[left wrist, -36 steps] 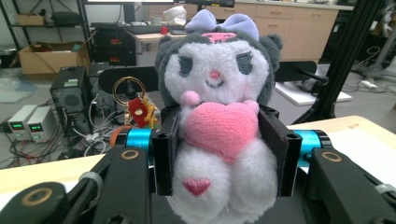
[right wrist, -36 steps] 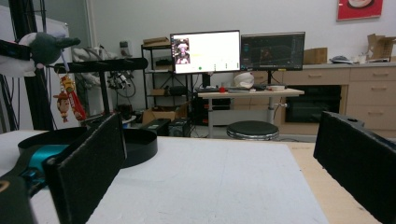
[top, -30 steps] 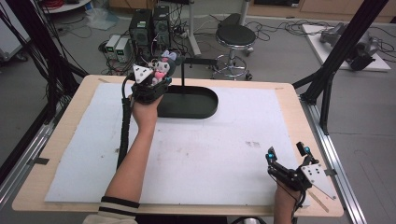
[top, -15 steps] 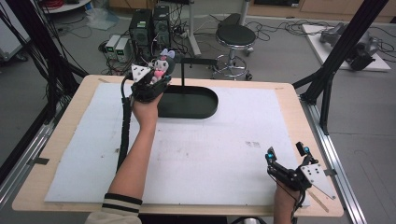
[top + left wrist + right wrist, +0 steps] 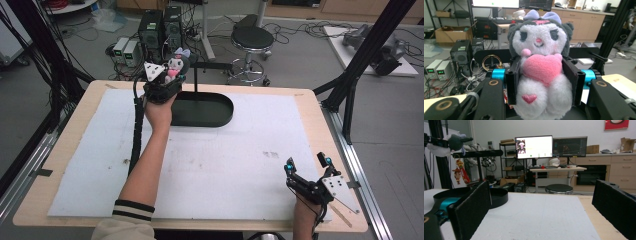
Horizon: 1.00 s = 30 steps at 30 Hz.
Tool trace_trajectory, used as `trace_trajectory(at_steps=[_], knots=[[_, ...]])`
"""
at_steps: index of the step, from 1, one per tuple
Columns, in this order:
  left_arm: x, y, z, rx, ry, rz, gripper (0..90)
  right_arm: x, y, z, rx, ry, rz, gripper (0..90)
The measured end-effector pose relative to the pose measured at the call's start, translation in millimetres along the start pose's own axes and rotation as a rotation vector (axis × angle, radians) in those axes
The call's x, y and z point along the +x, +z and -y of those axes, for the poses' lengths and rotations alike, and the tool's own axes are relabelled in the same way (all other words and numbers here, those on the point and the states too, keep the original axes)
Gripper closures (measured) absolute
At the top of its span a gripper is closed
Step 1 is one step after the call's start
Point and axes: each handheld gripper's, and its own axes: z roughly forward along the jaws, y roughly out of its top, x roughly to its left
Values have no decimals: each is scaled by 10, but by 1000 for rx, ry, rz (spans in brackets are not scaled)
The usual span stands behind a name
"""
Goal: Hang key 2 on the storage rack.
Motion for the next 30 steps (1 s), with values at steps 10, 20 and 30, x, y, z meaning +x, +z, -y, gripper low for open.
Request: trace_trajectory(at_steps=[10, 20, 30], knots=[[55, 55, 52, 25, 7, -27, 528, -13, -6, 9, 3, 1, 0, 15], [75, 53, 51, 22, 2, -55, 474, -11, -6, 10, 3, 1, -2, 16], [69, 35, 33, 6, -5, -84, 310, -13, -8, 9, 1, 1, -1, 16]])
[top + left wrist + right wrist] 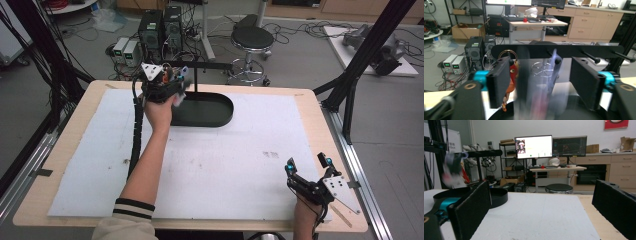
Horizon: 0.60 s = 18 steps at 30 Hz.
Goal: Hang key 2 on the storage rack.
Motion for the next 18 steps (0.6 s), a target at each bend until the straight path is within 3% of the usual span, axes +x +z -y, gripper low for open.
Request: trace_trajectory(at_steps=[9, 12, 18], knots=[[9, -70, -18, 8, 1, 32, 179, 8, -3, -3, 1, 8, -1, 16], [-1, -114, -39, 5, 1, 18, 104, 8, -4, -5, 2, 7, 0, 16], [5, -218, -36, -24, 27, 27, 104, 16, -8, -15, -6, 2, -4, 15]])
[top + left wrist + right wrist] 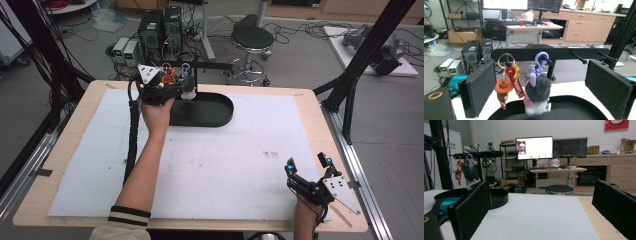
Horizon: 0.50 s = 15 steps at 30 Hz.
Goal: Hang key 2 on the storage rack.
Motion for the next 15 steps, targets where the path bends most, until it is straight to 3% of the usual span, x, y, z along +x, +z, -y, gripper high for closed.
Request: trace_trajectory(at_steps=[7, 15], knots=[[86, -132, 21, -14, -6, 17, 20, 28, 21, -5, 8, -8, -14, 15], [139, -369, -11, -56, -4, 40, 17, 73, 42, -32, 21, -7, -27, 14]])
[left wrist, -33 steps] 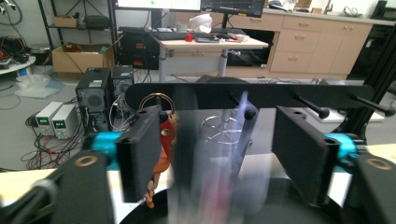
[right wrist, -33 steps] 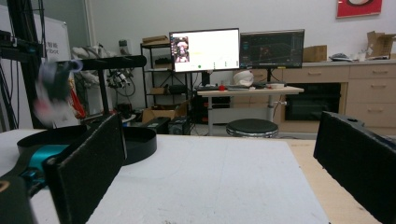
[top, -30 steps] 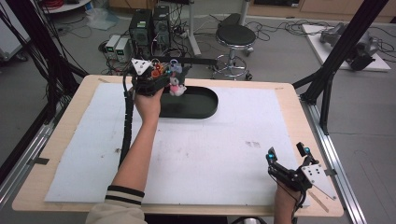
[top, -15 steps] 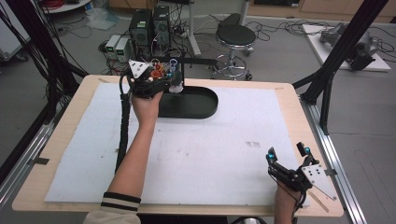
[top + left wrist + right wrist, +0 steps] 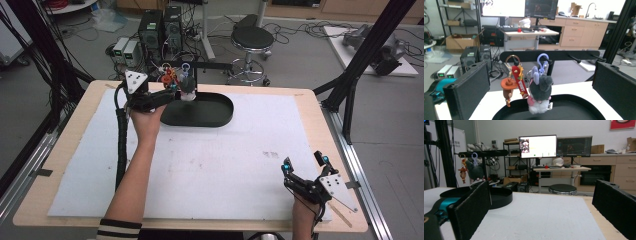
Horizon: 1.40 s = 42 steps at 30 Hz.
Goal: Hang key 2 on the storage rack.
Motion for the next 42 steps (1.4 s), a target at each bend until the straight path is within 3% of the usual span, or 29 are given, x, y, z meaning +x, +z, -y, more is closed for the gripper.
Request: trace_trajectory(at_steps=[6, 12, 18, 28, 32, 38, 42], knots=[[50, -244, -10, -38, -13, 21, 17, 40, 35, -12, 28, -13, -14, 14], [157, -493, -1, -64, 0, 2, 17, 58, 50, -14, 42, -17, 15, 14], [263, -705, 24, -77, -4, 16, 17, 72, 63, -38, 46, -23, 16, 14], [474, -1015, 151, -68, 17, -21, 17, 109, 100, -46, 75, -36, 1, 14], [528, -1161, 173, -61, 45, -27, 17, 100, 105, -47, 84, -42, 13, 14], [586, -1394, 208, -80, 74, -37, 17, 93, 106, -66, 81, -43, 35, 14], [655, -1515, 272, -93, 66, -51, 17, 101, 99, -73, 73, -45, 31, 14]])
